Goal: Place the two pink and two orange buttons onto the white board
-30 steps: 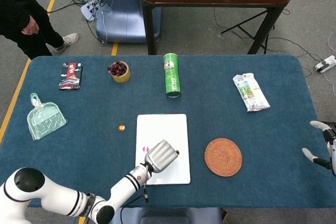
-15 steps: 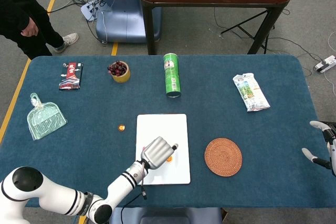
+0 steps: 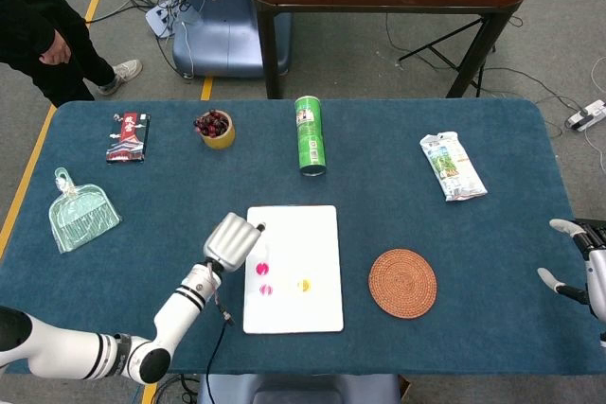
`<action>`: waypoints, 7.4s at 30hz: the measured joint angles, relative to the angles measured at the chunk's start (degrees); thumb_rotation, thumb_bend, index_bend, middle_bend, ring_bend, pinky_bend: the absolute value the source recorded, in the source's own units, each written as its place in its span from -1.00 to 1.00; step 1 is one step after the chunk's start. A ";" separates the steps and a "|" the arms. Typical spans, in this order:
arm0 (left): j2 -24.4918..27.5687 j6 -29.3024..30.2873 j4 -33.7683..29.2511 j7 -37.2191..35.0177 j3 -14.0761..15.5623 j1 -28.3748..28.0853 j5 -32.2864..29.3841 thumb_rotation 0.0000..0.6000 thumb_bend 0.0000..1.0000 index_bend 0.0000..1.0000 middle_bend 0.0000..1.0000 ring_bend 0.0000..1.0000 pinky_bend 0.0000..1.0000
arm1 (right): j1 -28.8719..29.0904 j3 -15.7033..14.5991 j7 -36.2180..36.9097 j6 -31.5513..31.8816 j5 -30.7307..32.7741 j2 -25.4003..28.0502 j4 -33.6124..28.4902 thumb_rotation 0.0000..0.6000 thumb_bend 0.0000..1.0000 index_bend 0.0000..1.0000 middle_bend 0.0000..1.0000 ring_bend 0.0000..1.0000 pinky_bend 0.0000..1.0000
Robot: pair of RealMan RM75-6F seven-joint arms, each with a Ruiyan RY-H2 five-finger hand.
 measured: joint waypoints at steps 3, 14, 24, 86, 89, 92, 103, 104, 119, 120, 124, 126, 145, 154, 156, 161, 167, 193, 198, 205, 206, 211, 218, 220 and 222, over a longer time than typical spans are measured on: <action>1.27 -0.19 1.18 -1.48 -0.09 0.98 -0.84 1.00 -0.31 -0.23 1.00 1.00 1.00 | 0.13 -0.03 -0.42 -0.23 0.06 -0.14 -0.04 1.00 -0.87 -0.43 -0.34 -0.43 0.08; 1.05 -3.29 7.51 -4.47 -0.92 2.25 -4.59 1.00 -0.31 -0.16 1.00 1.00 1.00 | 0.35 -0.09 -1.21 -0.59 0.19 -0.43 -0.15 1.00 -0.87 -0.43 -0.34 -0.43 0.08; -1.06 -6.28 11.64 -6.59 -1.72 2.70 -7.08 1.00 -0.31 -0.13 1.00 1.00 1.00 | 0.29 -0.09 -0.64 -0.50 0.11 -0.24 -0.06 1.00 -0.87 -0.43 -0.34 -0.43 0.08; -6.36 -10.65 21.57 -9.91 -3.69 3.59 -8.36 1.00 -0.40 0.00 1.00 1.00 1.00 | 0.14 0.02 -0.07 -0.35 0.34 -0.05 0.03 1.00 -0.87 -0.43 -0.34 -0.43 0.08; -6.44 -10.74 21.73 -9.72 -3.70 3.57 -8.73 1.00 -0.40 0.00 1.00 1.00 1.00 | 0.12 0.05 0.02 -0.30 0.35 -0.02 0.02 1.00 -0.87 -0.43 -0.34 -0.43 0.08; -6.52 -10.82 21.90 -9.54 -3.72 3.53 -8.92 1.00 -0.40 0.01 1.00 1.00 1.00 | 0.09 0.03 0.11 -0.28 0.35 0.02 0.02 1.00 -0.87 -0.43 -0.34 -0.43 0.08; -6.90 -10.80 22.27 -8.77 -3.72 3.38 -9.57 1.00 -0.40 0.03 1.00 1.00 1.00 | 0.04 0.06 0.38 -0.19 0.31 0.09 0.12 1.00 -0.87 -0.43 -0.34 -0.43 0.08; -6.94 -10.78 22.28 -8.71 -3.71 3.37 -9.62 1.00 -0.40 0.04 1.00 1.00 1.00 | 0.03 0.07 0.39 -0.18 0.31 0.09 0.12 1.00 -0.87 -0.43 -0.34 -0.43 0.08; -7.02 -10.58 22.27 -8.68 -3.73 3.52 -9.65 1.00 -0.40 0.09 1.00 1.00 1.00 | 0.04 0.08 0.32 -0.19 0.34 0.06 0.09 1.00 -0.87 -0.43 -0.34 -0.43 0.08; -7.06 -10.56 22.28 -8.67 -3.74 3.52 -9.62 1.00 -0.40 0.09 1.00 1.00 1.00 | 0.03 0.09 0.30 -0.18 0.34 0.06 0.08 1.00 -0.87 -0.43 -0.34 -0.43 0.08; -7.11 -10.55 22.22 -8.56 -3.75 3.49 -9.59 1.00 -0.39 0.09 1.00 1.00 1.00 | 0.05 0.07 0.37 -0.25 0.35 0.08 0.11 1.00 -0.87 -0.43 -0.34 -0.43 0.08; -7.13 -10.49 22.17 -8.54 -3.78 3.49 -9.56 1.00 -0.38 0.09 1.00 1.00 1.00 | 0.05 0.10 0.38 -0.24 0.38 0.08 0.12 1.00 -0.87 -0.43 -0.34 -0.43 0.08; -5.88 -9.46 19.26 -9.33 -3.91 3.85 -7.59 1.00 -0.31 0.11 1.00 1.00 1.00 | 0.06 0.07 0.32 -0.21 0.28 0.05 0.12 1.00 -0.87 -0.43 -0.34 -0.43 0.08; -3.52 -6.55 9.36 -8.77 -4.34 3.33 -3.11 1.00 -0.31 0.11 1.00 1.00 1.00 | 0.26 -0.10 -0.20 -0.53 0.03 -0.13 0.02 1.00 -0.87 -0.43 -0.34 -0.43 0.08; -3.32 -5.50 6.67 -7.88 -4.48 2.90 -2.03 1.00 -0.31 0.11 1.00 1.00 1.00 | 0.24 -0.12 -0.23 -0.47 0.01 -0.14 -0.02 1.00 -0.87 -0.43 -0.34 -0.43 0.08; -4.25 -3.52 2.22 -4.98 -4.82 1.45 -0.59 1.00 -0.31 0.10 1.00 1.00 1.00 | 0.22 -0.07 0.01 -0.44 0.08 -0.07 0.01 1.00 -0.87 -0.43 -0.34 -0.43 0.08; -7.69 -3.06 2.02 -2.24 -5.38 -0.52 -1.81 1.00 -0.31 0.10 1.00 1.00 1.00 | 0.29 -0.10 0.21 -0.62 0.09 -0.02 0.07 1.00 -0.87 -0.43 -0.34 -0.43 0.08; -15.24 -2.67 8.28 1.82 -6.92 -5.29 -7.42 1.00 -0.31 0.10 1.00 1.00 1.00 | 0.06 0.04 2.11 -0.39 0.18 0.63 0.37 1.00 -0.87 -0.43 -0.34 -0.43 0.08; -16.05 -2.48 8.24 2.17 -6.65 -5.63 -7.22 1.00 -0.31 0.10 1.00 1.00 1.00 | -0.01 0.02 2.08 -0.21 0.11 0.64 0.28 1.00 -0.87 -0.43 -0.34 -0.43 0.08; -16.81 -2.58 9.10 2.23 -6.74 -6.01 -7.30 1.00 -0.31 0.09 1.00 1.00 1.00 | -0.03 0.08 2.37 -0.23 0.20 0.77 0.34 1.00 -0.87 -0.43 -0.34 -0.43 0.08; -16.87 -2.59 9.23 2.18 -6.79 -6.04 -7.31 1.00 -0.31 0.09 1.00 1.00 1.00 | -0.01 0.08 2.37 -0.26 0.19 0.76 0.35 1.00 -0.87 -0.43 -0.34 -0.43 0.08; -17.02 -2.63 9.61 2.07 -6.83 -6.11 -7.34 1.00 -0.31 0.07 1.00 1.00 1.00 | 0.02 0.03 2.25 -0.30 0.11 0.74 0.30 1.00 -0.87 -0.43 -0.34 -0.43 0.08; -16.97 -2.36 9.00 2.29 -6.43 -6.09 -6.94 1.00 -0.31 -0.03 1.00 1.00 1.00 | 0.08 0.02 2.13 -0.37 0.07 0.68 0.29 1.00 -0.87 -0.43 -0.34 -0.43 0.08; -17.02 -2.27 8.98 2.35 -6.41 -6.10 -6.91 1.00 -0.31 -0.11 1.00 1.00 1.00 | 0.06 0.01 2.08 -0.30 0.06 0.66 0.28 1.00 -0.87 -0.43 -0.34 -0.43 0.08; -17.11 -2.07 9.13 2.49 -6.40 -6.11 -6.94 1.00 -0.31 -0.19 1.00 1.00 1.00 | 0.07 0.02 2.03 -0.34 0.08 0.65 0.27 1.00 -0.87 -0.43 -0.34 -0.43 0.08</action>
